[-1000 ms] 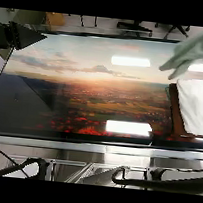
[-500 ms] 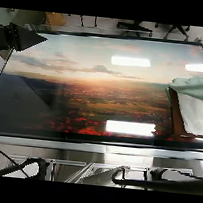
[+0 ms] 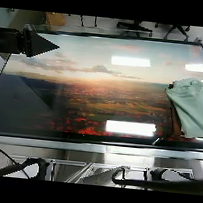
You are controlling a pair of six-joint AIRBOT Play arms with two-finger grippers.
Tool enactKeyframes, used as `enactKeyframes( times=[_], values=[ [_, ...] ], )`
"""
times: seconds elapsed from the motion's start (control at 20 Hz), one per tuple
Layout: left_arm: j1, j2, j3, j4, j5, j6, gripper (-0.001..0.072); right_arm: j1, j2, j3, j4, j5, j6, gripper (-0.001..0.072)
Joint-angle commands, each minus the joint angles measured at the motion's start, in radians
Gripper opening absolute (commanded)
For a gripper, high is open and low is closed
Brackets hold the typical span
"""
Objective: Fold the shirts.
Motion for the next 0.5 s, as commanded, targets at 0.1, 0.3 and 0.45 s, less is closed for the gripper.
enactKeyframes(
  times=[0.1,0.3,0.45],
  values=[
    [-0.014,-0.012,0.0,0.005,0.037,0.001,0.0016,0.002,-0.021,0.056,0.148,-0.134,-0.079,0.0691],
    [0.058,-0.012,0.0,0.007,0.039,-0.02,0.0015,0.026,-0.021,0.065,0.508,-0.305,-0.208,0.0086],
    [0.082,0.034,-0.101,0.046,0.04,-0.032,0.0014,0.192,-0.015,0.05,0.488,-0.317,-0.291,0.0019]
  ],
)
